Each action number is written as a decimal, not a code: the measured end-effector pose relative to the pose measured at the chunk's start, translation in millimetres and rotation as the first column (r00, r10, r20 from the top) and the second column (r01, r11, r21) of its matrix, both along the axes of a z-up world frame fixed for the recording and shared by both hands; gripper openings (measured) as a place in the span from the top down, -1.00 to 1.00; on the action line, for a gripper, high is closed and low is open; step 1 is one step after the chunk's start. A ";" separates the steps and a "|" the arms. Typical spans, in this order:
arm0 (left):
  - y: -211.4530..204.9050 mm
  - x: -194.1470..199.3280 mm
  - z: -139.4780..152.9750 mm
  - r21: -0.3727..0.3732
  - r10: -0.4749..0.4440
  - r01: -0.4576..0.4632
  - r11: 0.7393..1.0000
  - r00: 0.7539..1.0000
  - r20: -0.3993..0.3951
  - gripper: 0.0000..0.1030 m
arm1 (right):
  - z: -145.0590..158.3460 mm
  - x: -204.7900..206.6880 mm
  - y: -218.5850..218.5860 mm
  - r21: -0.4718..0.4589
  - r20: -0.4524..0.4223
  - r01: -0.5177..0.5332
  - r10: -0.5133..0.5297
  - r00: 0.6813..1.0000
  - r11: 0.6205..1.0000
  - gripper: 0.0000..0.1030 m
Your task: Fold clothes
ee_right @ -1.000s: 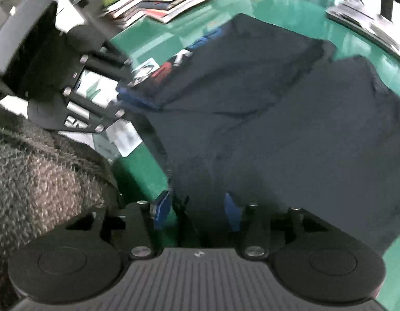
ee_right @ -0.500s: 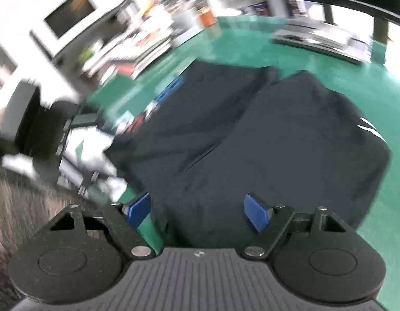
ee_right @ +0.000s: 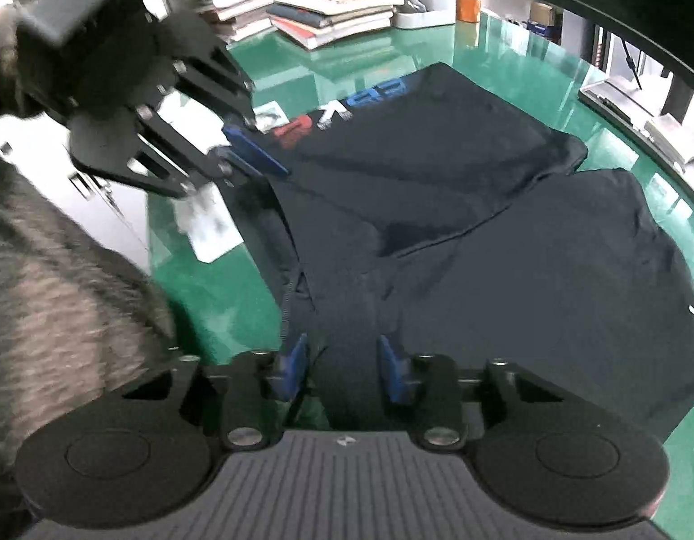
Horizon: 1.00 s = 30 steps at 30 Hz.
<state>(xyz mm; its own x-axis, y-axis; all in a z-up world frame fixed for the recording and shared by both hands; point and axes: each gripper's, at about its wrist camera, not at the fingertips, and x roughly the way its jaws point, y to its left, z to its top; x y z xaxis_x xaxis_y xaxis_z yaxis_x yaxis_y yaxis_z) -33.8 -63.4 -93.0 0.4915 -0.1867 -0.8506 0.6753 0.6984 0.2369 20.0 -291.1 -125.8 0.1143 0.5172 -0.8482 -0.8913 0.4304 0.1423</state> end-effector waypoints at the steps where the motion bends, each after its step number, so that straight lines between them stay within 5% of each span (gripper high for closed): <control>1: 0.0 -0.3 1.5 -0.001 0.002 -0.002 1.000 1.000 0.005 0.74 | -2.6 -0.5 1.4 -0.006 0.004 -0.001 0.001 1.000 1.000 0.54; 13: -2.8 -6.1 13.6 -0.006 0.004 -0.004 1.000 0.998 0.056 0.74 | -4.9 -8.5 16.7 -0.026 0.064 0.008 -0.007 0.998 1.000 0.53; 16: -3.1 -6.4 14.7 -0.002 -0.001 0.001 1.000 0.998 0.063 0.75 | -1.4 -6.2 12.7 -0.007 0.041 0.017 -0.017 0.999 1.000 0.79; 24: 3.7 -23.8 41.4 -0.016 -0.039 0.041 0.999 0.995 0.091 0.80 | 34.7 -7.0 -2.7 0.083 0.040 0.014 -0.017 0.999 0.996 0.88; 27: 2.2 -36.3 32.3 -0.028 -0.086 0.087 0.996 0.996 0.010 0.80 | 34.1 -7.2 -5.3 0.084 -0.019 -0.025 0.027 0.999 0.996 0.87; 30: 2.8 -44.8 13.1 0.008 -0.113 0.114 0.993 0.992 -0.064 0.79 | 11.5 -9.1 -1.0 0.027 -0.117 -0.086 0.089 0.989 0.996 0.56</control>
